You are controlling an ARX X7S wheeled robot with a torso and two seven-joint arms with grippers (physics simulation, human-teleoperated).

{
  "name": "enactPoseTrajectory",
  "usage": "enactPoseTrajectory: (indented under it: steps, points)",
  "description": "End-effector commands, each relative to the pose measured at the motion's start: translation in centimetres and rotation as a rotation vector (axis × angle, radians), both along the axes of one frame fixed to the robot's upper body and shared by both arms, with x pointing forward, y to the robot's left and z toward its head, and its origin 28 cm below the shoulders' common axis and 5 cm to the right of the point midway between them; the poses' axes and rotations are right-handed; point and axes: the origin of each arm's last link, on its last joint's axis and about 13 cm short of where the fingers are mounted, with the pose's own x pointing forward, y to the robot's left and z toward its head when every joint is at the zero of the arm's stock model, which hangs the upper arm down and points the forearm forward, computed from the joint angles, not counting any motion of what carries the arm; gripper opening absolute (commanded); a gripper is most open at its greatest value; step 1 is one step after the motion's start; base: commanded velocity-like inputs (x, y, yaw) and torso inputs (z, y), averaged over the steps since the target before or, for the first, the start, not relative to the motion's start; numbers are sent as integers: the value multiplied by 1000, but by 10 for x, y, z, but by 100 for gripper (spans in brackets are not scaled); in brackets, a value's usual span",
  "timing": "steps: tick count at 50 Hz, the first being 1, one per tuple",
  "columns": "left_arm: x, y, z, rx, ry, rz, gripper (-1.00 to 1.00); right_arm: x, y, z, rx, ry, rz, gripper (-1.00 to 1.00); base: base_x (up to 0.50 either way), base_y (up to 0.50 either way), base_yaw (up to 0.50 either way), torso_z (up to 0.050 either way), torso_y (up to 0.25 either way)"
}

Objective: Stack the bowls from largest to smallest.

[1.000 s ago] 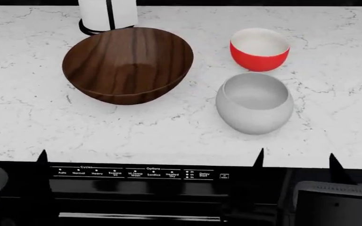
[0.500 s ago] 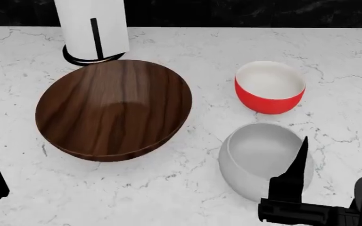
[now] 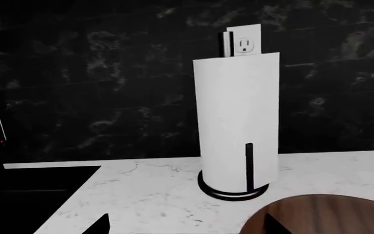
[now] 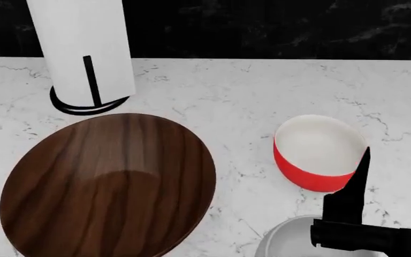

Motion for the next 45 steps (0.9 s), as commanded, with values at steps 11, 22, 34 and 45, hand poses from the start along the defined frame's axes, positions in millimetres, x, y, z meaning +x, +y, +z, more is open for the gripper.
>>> enactPoseTrajectory:
  steps: [11, 22, 34, 45]
  points:
    - [-6, 7, 2, 12, 13, 3, 100, 71, -29, 67, -5, 332, 99, 100, 0, 0, 0, 0, 0]
    - [-6, 6, 0, -1, 31, 16, 100, 116, -46, 80, 123, 635, 119, 100, 0, 0, 0, 0, 0]
    - [-4, 5, -3, -10, 43, 5, 100, 144, -51, 66, 226, 805, 114, 100, 0, 0, 0, 0, 0]
    - [-6, 3, -2, -11, 45, -7, 100, 169, -47, 50, 299, 845, 102, 100, 0, 0, 0, 0, 0]
